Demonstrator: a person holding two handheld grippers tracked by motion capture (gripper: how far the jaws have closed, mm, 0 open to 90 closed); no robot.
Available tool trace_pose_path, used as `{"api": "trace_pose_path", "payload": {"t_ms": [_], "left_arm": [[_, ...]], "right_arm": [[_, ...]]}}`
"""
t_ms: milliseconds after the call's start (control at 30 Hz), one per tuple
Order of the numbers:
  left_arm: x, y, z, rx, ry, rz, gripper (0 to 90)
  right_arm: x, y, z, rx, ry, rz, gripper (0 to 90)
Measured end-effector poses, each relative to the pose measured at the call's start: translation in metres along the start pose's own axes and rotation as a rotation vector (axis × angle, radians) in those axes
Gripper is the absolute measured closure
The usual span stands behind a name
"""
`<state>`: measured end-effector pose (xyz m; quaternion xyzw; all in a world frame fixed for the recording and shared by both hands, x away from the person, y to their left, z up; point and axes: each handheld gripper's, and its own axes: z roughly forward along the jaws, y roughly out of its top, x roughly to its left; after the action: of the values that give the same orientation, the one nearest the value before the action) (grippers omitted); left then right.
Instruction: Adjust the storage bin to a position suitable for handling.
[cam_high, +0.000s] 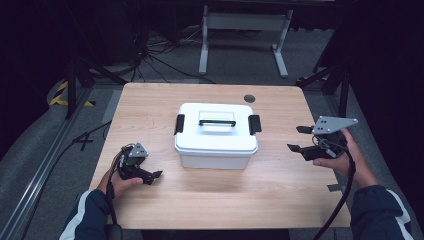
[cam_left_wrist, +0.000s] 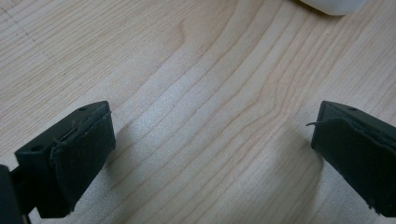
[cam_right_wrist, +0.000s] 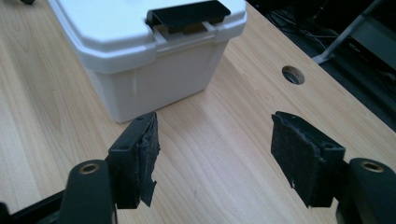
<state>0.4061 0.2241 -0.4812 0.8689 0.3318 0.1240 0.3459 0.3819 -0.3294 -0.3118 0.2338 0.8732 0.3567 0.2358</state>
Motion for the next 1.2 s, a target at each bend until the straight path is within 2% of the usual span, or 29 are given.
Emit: {"api": "trace_pose_path", "payload": {"t_ms": [233,467,767,1100,1200], "left_arm": [[0.0,0.0,0.0,-0.001,0.0,0.001,0.1],[0.0,0.0,0.0,-0.001,0.001,0.001,0.0],[0.0,0.0,0.0,-0.002,0.0,-0.002,0.1],[0.0,0.0,0.0,-0.002,-0.001,-0.005,0.1],[0.0,0.0,0.0,-0.003,-0.001,-0.005,0.1]], "right_arm": [[0.001,0.025,0.0,0.002,0.01,-0.046,33.6],[0.001,0.044,0.003,0.003,0.007,-0.055,33.3],[0.008,0.073,0.014,0.022,0.03,-0.115,33.0],[0.018,0.099,0.034,0.078,0.063,-0.19,32.4],[0.02,0.109,0.041,0.11,0.071,-0.212,33.3]]}}
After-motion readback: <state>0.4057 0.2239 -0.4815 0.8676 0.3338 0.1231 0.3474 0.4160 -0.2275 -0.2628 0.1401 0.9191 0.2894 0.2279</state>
